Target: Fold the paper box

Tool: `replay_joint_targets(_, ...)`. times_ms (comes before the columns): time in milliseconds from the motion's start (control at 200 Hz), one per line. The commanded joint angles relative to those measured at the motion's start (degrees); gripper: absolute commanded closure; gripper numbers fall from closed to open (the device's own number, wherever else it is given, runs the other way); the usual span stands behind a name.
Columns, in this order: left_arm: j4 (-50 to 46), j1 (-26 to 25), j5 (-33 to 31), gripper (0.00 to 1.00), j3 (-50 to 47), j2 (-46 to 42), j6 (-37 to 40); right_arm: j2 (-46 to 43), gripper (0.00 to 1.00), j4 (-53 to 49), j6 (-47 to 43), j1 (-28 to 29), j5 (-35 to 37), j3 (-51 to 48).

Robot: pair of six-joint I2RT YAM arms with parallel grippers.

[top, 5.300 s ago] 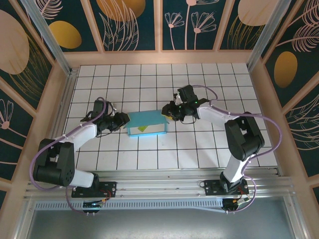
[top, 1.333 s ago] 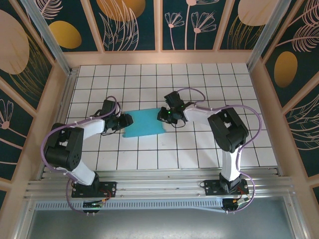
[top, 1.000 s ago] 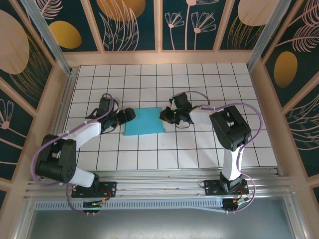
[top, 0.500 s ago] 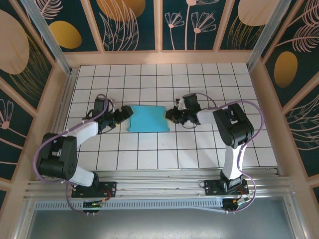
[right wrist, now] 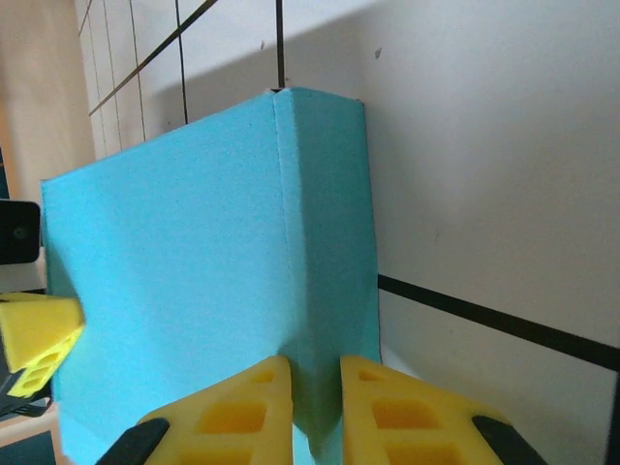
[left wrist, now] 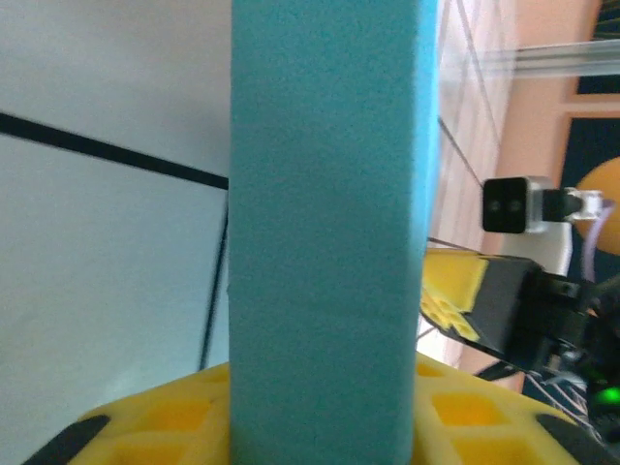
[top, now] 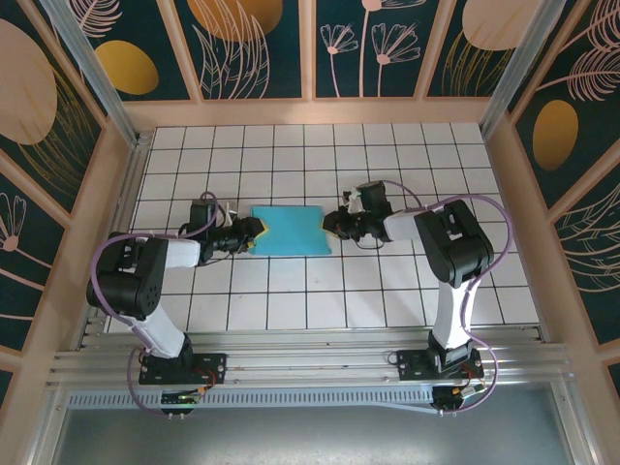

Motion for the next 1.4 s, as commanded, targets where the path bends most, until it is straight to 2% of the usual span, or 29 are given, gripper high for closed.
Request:
replay_joint_targets(0, 4.9, -0.1, 1.2, 0.75, -0.5, -1.1, -5.4, 0.5, 0.78, -9.2, -0.3, -0.5, 4.8, -2.6)
replay_joint_targets(110, 0.1, -0.1, -1.4, 0.76, -0.1, -4.0, -6.0, -8.2, 0.68, -10.2, -0.3, -0.5, 8.1, -3.8)
replay_joint_targets(190, -4.1, -0.1, -3.4, 0.76, 0.5, -6.3, -6.5, -16.1, 0.57, -8.6, -2.0, 0.2, 12.6, -5.2)
replay_joint_targets(250, -6.4, -0.1, -4.4, 0.75, 0.8, -7.5, -7.2, -22.1, 0.48, -4.8, -6.4, 2.7, 17.6, -7.3)
replay_joint_targets(285, -7.4, -0.1, -4.8, 0.75, 1.1, -8.2, -7.6, -25.6, 0.44, -2.8, -10.1, 5.1, 23.1, -8.3)
replay_joint_targets(395, -10.9, -0.1, -5.2, 0.73, 2.6, -9.6, -8.4, -32.0, 0.37, 3.8, -29.3, 14.1, 32.8, -10.8)
replay_joint_targets(501, -13.6, -0.1, -5.4, 0.72, 4.3, -10.7, -8.6, -34.2, 0.35, 8.7, -49.4, 20.4, 30.2, -12.7)
replay_joint_targets(606, -14.9, 0.0, -5.7, 0.72, 5.4, -11.9, -9.1, -34.1, 0.21, 11.3, -70.1, 25.8, 30.2, -15.8)
replay_joint_targets(646, -15.4, -0.1, -5.7, 0.71, 5.7, -12.2, -9.2, -33.5, 0.13, 13.8, -77.8, 27.6, 33.2, -17.2)
replay_joint_targets(731, -16.4, -0.1, -5.7, 0.71, 6.5, -12.4, -9.1, -30.5, 0.02, 22.3, -86.7, 29.7, 39.1, -20.5)
replay_joint_targets(831, -17.1, -0.1, -5.6, 0.7, 6.8, -12.4, -9.4, -25.0, 0.02, 24.3, -92.5, 30.0, 44.5, -18.3)
replay_joint_targets(976, -17.5, -0.1, -5.9, 0.69, 6.7, -12.8, -9.5, -16.3, 0.03, 32.3, -98.1, 29.7, 51.7, -14.8)
replay_joint_targets(1221, -18.0, -0.1, -5.3, 0.69, 6.5, -13.4, -10.1, -4.8, 0.17, 38.4, -101.2, 29.5, 57.3, -8.9)
replay_joint_targets(1397, -18.0, 0.0, -5.2, 0.68, 6.7, -13.9, -10.6, -2.0, 0.36, 44.9, -101.0, 30.1, 60.9, -9.2)
